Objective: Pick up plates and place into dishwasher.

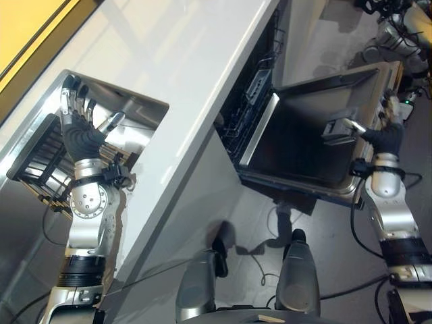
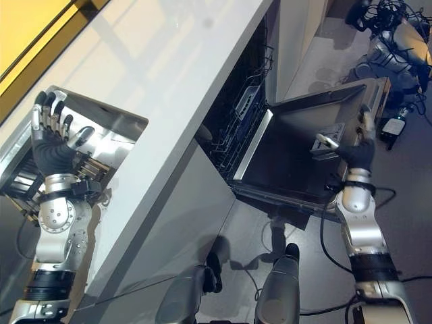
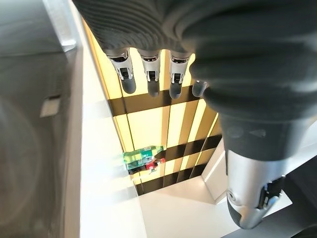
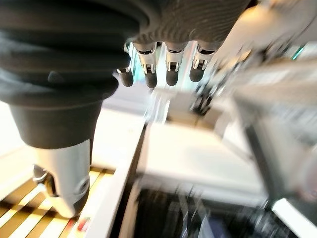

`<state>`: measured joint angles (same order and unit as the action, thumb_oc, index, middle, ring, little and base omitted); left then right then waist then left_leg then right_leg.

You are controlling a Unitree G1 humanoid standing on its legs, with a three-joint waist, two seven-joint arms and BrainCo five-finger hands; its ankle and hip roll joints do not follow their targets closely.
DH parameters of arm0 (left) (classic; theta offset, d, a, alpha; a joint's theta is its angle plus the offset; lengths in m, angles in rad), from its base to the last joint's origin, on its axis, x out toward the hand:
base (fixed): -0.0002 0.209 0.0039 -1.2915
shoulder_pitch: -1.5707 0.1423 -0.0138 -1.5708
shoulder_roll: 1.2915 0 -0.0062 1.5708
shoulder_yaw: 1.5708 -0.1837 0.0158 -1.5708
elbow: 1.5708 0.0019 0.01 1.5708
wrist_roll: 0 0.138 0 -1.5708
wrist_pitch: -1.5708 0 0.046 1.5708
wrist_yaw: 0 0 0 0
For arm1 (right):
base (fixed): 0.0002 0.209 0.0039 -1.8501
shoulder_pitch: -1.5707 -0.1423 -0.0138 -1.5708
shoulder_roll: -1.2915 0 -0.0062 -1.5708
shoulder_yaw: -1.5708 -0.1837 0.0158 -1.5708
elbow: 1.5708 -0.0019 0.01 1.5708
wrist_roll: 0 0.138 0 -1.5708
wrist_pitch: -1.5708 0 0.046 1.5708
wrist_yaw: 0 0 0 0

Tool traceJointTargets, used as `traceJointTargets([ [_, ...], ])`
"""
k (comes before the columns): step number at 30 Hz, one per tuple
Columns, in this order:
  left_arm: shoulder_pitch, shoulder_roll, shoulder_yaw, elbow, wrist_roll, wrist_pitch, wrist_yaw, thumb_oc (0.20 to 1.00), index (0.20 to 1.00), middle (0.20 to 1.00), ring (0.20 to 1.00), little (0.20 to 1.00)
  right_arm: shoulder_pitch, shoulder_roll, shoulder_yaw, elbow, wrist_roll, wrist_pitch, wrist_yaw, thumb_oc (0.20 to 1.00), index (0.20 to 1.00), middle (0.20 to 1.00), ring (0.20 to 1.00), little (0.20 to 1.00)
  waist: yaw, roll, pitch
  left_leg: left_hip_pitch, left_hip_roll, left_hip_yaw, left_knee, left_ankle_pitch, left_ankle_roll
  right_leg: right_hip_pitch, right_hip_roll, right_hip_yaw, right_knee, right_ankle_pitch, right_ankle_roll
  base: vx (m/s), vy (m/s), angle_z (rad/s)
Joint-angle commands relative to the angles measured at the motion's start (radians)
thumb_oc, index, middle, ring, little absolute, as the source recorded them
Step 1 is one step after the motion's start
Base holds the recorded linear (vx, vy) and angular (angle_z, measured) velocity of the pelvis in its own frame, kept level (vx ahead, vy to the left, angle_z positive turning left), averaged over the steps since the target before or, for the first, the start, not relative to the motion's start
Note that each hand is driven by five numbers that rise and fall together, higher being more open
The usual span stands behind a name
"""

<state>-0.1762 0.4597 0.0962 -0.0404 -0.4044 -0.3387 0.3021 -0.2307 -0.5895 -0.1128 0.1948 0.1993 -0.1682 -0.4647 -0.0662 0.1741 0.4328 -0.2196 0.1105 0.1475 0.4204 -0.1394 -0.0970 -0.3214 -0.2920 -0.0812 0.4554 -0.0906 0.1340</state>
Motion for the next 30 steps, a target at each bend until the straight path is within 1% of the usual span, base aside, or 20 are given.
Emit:
traceJointTargets([
  [1, 0.037, -0.007, 0.029, -0.007, 0.043, -0.071, 0.014, 1.0, 1.0, 1.0, 1.0, 1.0, 0.049, 0.022, -0.086, -0.086, -0.007, -0.034, -0.162, 1.0, 1.0, 1.0, 1.0, 1.0, -0.043, 0.011, -0.032, -0.05, 0.02, -0.018, -0.001, 0.054, 0.008, -0.015, -0.014, 0.057, 0.137, -0.088, -0.039, -0.06, 0.123, -0.27],
  [2, 0.039, -0.009, 0.026, -0.006, 0.044, -0.073, 0.019, 1.0, 1.0, 1.0, 1.0, 1.0, 0.056, 0.022, -0.09, -0.084, -0.014, -0.03, -0.179, 1.0, 1.0, 1.0, 1.0, 1.0, -0.044, 0.013, -0.032, -0.057, 0.02, -0.015, 0.008, 0.049, 0.009, -0.028, -0.014, 0.064, 0.15, -0.094, -0.039, -0.09, 0.167, -0.36],
  [4, 0.052, -0.019, 0.017, -0.007, 0.045, -0.095, 0.039, 1.0, 1.0, 1.0, 1.0, 1.0, 0.077, 0.034, -0.109, -0.06, 0.016, -0.035, -0.238, 1.0, 1.0, 1.0, 1.0, 1.0, -0.065, 0.031, -0.008, -0.083, 0.022, -0.006, 0.039, 0.037, 0.015, -0.074, -0.016, 0.086, 0.203, -0.114, -0.048, -0.11, 0.148, -0.27],
  [8, 0.052, -0.02, 0.007, -0.017, 0.045, -0.108, 0.06, 1.0, 1.0, 1.0, 1.0, 1.0, 0.093, 0.059, -0.111, -0.014, 0.045, -0.032, -0.281, 1.0, 1.0, 1.0, 1.0, 1.0, -0.085, 0.05, 0.028, -0.144, 0.019, -0.003, 0.103, 0.012, 0.026, -0.155, -0.02, 0.118, 0.288, -0.141, -0.06, -0.11, 0.082, -0.13],
  [10, 0.049, -0.019, 0.003, -0.023, 0.048, -0.109, 0.066, 1.0, 1.0, 1.0, 1.0, 1.0, 0.091, 0.063, -0.102, 0.002, 0.075, -0.031, -0.278, 1.0, 1.0, 1.0, 1.0, 1.0, -0.09, 0.058, 0.039, -0.164, 0.017, -0.002, 0.121, 0.006, 0.029, -0.18, -0.024, 0.127, 0.313, -0.15, -0.063, -0.06, 0.063, -0.16],
  [12, 0.04, -0.016, -0.004, -0.024, 0.047, -0.116, 0.074, 1.0, 1.0, 1.0, 1.0, 1.0, 0.08, 0.074, -0.092, 0.048, 0.171, -0.066, -0.258, 1.0, 1.0, 1.0, 1.0, 1.0, -0.098, 0.076, 0.06, -0.194, 0.014, -0.002, 0.148, -0.001, 0.034, -0.219, -0.028, 0.142, 0.358, -0.165, -0.07, -0.07, 0.1, -0.09],
  [13, 0.034, -0.016, -0.008, -0.022, 0.047, -0.117, 0.08, 1.0, 1.0, 1.0, 1.0, 1.0, 0.077, 0.081, -0.089, 0.078, 0.178, -0.086, -0.253, 1.0, 1.0, 1.0, 1.0, 1.0, -0.101, 0.083, 0.066, -0.209, 0.011, -0.002, 0.159, -0.004, 0.034, -0.236, -0.031, 0.149, 0.375, -0.172, -0.072, -0.04, 0.1, -0.07],
  [14, 0.024, -0.015, -0.016, -0.018, 0.05, -0.115, 0.089, 1.0, 1.0, 1.0, 1.0, 1.0, 0.067, 0.08, -0.083, 0.115, 0.258, -0.109, -0.213, 1.0, 1.0, 1.0, 1.0, 1.0, -0.106, 0.09, 0.077, -0.227, 0.006, 0.0, 0.187, -0.022, 0.035, -0.257, -0.039, 0.158, 0.408, -0.194, -0.075, -0.03, 0.09, -0.06],
  [15, 0.017, -0.013, -0.023, -0.02, 0.051, -0.114, 0.1, 1.0, 1.0, 1.0, 1.0, 1.0, 0.055, 0.082, -0.074, 0.137, 0.326, -0.129, -0.177, 1.0, 1.0, 1.0, 1.0, 1.0, -0.108, 0.099, 0.086, -0.243, 0.003, -0.001, 0.202, -0.025, 0.036, -0.276, -0.042, 0.166, 0.428, -0.2, -0.079, -0.03, 0.081, 0.01],
  [16, 0.012, -0.011, -0.032, -0.021, 0.05, -0.109, 0.103, 1.0, 1.0, 1.0, 1.0, 1.0, 0.044, 0.093, -0.065, 0.178, 0.391, -0.166, -0.142, 1.0, 1.0, 1.0, 1.0, 1.0, -0.105, 0.111, 0.087, -0.264, -0.001, -0.001, 0.208, -0.019, 0.037, -0.297, -0.046, 0.17, 0.437, -0.196, -0.083, -0.01, 0.064, 0.03],
  [17, 0.01, -0.009, -0.037, -0.022, 0.046, -0.107, 0.105, 1.0, 1.0, 1.0, 1.0, 1.0, 0.034, 0.093, -0.063, 0.203, 0.417, -0.182, -0.12, 1.0, 1.0, 1.0, 1.0, 1.0, -0.105, 0.115, 0.087, -0.278, -0.003, 0.0, 0.229, -0.033, 0.035, -0.314, -0.052, 0.176, 0.462, -0.213, -0.083, 0.0, 0.047, 0.07],
  [19, -0.003, 0.0, -0.052, -0.021, 0.039, -0.103, 0.111, 1.0, 1.0, 1.0, 1.0, 1.0, -0.014, 0.097, -0.058, 0.292, 0.596, -0.226, -0.021, 1.0, 1.0, 1.0, 1.0, 1.0, -0.098, 0.135, 0.087, -0.319, -0.008, 0.007, 0.26, -0.041, 0.032, -0.362, -0.064, 0.186, 0.5, -0.225, -0.085, 0.01, 0.022, 0.04],
  [20, -0.009, 0.004, -0.056, -0.022, 0.038, -0.101, 0.112, 1.0, 1.0, 1.0, 1.0, 1.0, -0.034, 0.099, -0.057, 0.316, 0.656, -0.232, 0.004, 1.0, 1.0, 1.0, 1.0, 1.0, -0.095, 0.142, 0.087, -0.339, -0.011, 0.009, 0.274, -0.045, 0.031, -0.383, -0.065, 0.192, 0.515, -0.231, -0.087, -0.01, -0.001, 0.05],
  [22, -0.025, 0.013, -0.071, -0.025, 0.031, -0.095, 0.114, 1.0, 1.0, 1.0, 1.0, 1.0, -0.081, 0.096, -0.052, 0.38, 0.708, -0.24, 0.045, 1.0, 1.0, 1.0, 1.0, 1.0, -0.088, 0.156, 0.087, -0.373, -0.017, 0.011, 0.304, -0.053, 0.03, -0.419, -0.068, 0.2, 0.547, -0.243, -0.092, -0.02, -0.027, 0.07],
  [23, -0.035, 0.023, -0.079, -0.03, 0.024, -0.086, 0.109, 1.0, 1.0, 1.0, 1.0, 1.0, -0.122, 0.087, -0.045, 0.407, 0.796, -0.219, 0.089, 1.0, 1.0, 1.0, 1.0, 1.0, -0.08, 0.164, 0.087, -0.393, -0.021, 0.01, 0.324, -0.058, 0.029, -0.441, -0.07, 0.205, 0.571, -0.252, -0.095, -0.01, -0.047, 0.07],
  [25, -0.042, 0.03, -0.093, -0.027, 0.018, -0.09, 0.098, 1.0, 1.0, 1.0, 1.0, 1.0, -0.176, 0.076, -0.036, 0.46, 0.858, -0.192, 0.16, 1.0, 1.0, 1.0, 1.0, 1.0, -0.071, 0.176, 0.087, -0.425, -0.035, 0.008, 0.367, -0.072, 0.028, -0.473, -0.071, 0.213, 0.612, -0.267, -0.102, -0.01, -0.049, 0.14],
  [27, -0.044, 0.036, -0.098, -0.032, 0.005, -0.091, 0.088, 1.0, 1.0, 1.0, 1.0, 1.0, -0.225, 0.053, -0.02, 0.488, 0.927, -0.125, 0.279, 1.0, 1.0, 1.0, 1.0, 1.0, -0.061, 0.185, 0.087, -0.455, -0.044, 0.005, 0.406, -0.084, 0.027, -0.504, -0.069, 0.221, 0.648, -0.28, -0.107, 0.0, -0.048, 0.1],
  [28, -0.043, 0.04, -0.102, -0.032, -0.003, -0.095, 0.076, 1.0, 1.0, 1.0, 1.0, 1.0, -0.255, 0.042, 0.001, 0.507, 0.916, -0.088, 0.347, 1.0, 1.0, 1.0, 1.0, 1.0, -0.053, 0.189, 0.087, -0.468, -0.051, 0.002, 0.428, -0.092, 0.027, -0.517, -0.067, 0.224, 0.667, -0.286, -0.111, 0.01, -0.042, 0.13],
  [30, -0.045, 0.047, -0.105, -0.032, -0.011, -0.098, 0.063, 1.0, 1.0, 1.0, 1.0, 1.0, -0.304, 0.015, 0.039, 0.525, 0.889, -0.067, 0.416, 1.0, 1.0, 1.0, 1.0, 1.0, -0.044, 0.193, 0.087, -0.491, -0.053, -0.002, 0.455, -0.098, 0.024, -0.54, -0.064, 0.229, 0.694, -0.294, -0.115, 0.02, -0.041, 0.17],
])
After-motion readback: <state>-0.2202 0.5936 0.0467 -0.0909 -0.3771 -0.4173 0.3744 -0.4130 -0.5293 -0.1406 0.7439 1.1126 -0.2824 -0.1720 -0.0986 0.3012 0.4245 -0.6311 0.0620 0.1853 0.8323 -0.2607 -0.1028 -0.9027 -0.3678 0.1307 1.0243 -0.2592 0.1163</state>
